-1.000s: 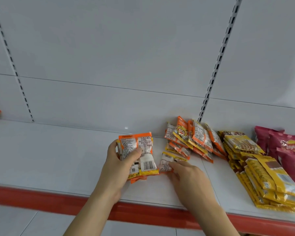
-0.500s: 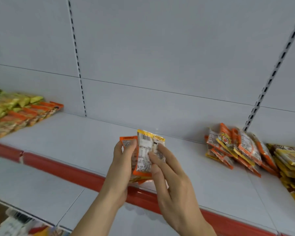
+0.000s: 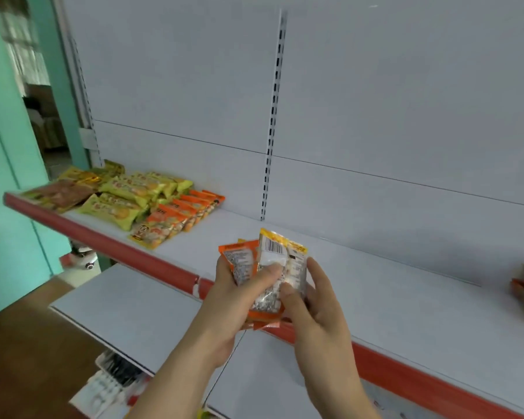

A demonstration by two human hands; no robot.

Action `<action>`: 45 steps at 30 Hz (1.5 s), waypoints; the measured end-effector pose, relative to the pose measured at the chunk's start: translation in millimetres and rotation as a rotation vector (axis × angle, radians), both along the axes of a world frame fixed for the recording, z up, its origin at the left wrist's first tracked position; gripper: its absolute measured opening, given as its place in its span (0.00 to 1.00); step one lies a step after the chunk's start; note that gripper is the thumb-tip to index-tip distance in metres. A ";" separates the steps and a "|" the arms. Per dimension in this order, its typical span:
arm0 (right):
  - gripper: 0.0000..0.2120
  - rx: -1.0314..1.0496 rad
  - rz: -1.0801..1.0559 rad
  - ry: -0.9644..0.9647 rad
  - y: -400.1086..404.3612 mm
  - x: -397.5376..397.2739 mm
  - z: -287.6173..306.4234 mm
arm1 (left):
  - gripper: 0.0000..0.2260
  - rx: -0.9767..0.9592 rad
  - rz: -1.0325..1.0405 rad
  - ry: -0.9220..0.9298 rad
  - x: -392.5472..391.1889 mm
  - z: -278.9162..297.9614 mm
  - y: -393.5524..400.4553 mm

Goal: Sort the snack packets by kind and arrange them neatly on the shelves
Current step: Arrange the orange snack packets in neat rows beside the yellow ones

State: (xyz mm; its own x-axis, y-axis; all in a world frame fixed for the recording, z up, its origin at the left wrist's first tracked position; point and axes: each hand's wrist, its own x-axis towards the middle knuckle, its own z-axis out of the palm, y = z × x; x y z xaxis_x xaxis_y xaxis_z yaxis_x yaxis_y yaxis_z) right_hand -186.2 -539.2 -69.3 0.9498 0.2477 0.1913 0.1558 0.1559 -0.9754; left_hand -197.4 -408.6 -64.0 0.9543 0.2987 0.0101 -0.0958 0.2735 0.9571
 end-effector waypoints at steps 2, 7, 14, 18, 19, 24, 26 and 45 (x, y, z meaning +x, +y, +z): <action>0.24 0.009 0.005 0.015 24.0 3.3 1.7 | 0.20 -0.010 0.008 -0.002 0.7 2.3 20.7; 0.18 -0.018 0.030 0.011 60.1 36.3 13.8 | 0.31 0.003 0.063 -0.012 18.4 3.6 63.1; 0.14 0.048 0.074 -0.031 92.8 94.9 29.1 | 0.38 -0.008 0.082 -0.004 59.5 19.8 103.3; 0.16 0.122 -0.074 -0.147 112.9 116.6 36.3 | 0.42 -0.035 0.132 0.007 84.0 24.0 132.5; 0.16 0.170 -0.111 -0.152 116.9 122.5 36.9 | 0.35 -0.064 0.120 0.017 89.5 22.0 141.2; 0.13 0.239 -0.105 -0.208 146.1 133.9 37.6 | 0.18 -0.145 0.068 0.086 116.4 7.4 169.8; 0.13 0.290 -0.156 -0.288 154.3 137.6 40.3 | 0.18 -0.170 0.052 0.098 125.1 5.0 184.1; 0.12 0.041 0.016 -0.094 228.8 139.6 17.2 | 0.18 -0.066 -0.301 0.026 156.0 8.8 255.2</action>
